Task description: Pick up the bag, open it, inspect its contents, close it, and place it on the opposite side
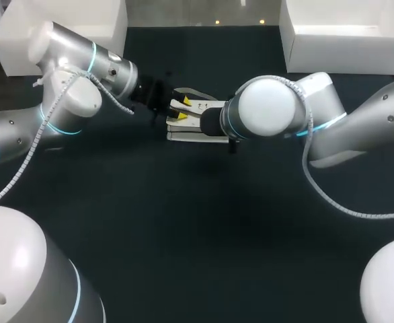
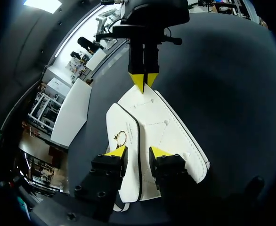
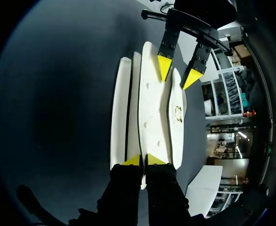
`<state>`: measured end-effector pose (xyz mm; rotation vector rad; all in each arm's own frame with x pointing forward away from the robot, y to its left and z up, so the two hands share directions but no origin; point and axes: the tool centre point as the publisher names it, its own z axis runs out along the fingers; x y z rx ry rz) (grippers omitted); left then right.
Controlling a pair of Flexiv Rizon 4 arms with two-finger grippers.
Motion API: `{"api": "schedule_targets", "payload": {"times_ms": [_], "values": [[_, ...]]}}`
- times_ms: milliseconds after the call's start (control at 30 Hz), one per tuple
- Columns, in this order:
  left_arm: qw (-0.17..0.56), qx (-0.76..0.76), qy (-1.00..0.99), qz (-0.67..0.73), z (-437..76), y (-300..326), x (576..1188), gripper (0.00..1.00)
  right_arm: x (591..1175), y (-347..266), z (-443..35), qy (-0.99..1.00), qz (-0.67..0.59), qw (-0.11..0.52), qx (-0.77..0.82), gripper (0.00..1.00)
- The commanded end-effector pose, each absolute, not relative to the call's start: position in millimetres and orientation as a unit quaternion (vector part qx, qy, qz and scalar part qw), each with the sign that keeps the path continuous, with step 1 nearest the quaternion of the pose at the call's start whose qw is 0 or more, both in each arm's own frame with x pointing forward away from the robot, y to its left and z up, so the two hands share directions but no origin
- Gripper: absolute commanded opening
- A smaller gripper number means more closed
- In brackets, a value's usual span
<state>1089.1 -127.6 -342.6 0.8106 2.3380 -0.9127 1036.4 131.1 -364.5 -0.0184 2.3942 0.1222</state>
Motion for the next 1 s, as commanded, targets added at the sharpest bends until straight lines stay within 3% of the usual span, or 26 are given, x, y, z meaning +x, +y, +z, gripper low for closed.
{"api": "schedule_targets", "payload": {"times_ms": [33,467,667,1000], "values": [[0.254,0.295,0.860,-0.330,-349,-133,1094,0.31,1036,132,-366,0.929,0.048,0.366,-0.007,0.00],[0.266,0.292,0.861,-0.321,-350,-136,1101,0.25,1036,132,-366,0.929,0.048,0.366,-0.007,0.00],[0.274,0.276,0.863,-0.323,-347,-135,1111,0.01,1036,132,-366,0.929,0.048,0.366,-0.007,0.00],[0.242,0.239,0.874,-0.346,-333,-132,1121,0.00,1036,132,-366,0.929,0.048,0.366,-0.007,0.00]]}}
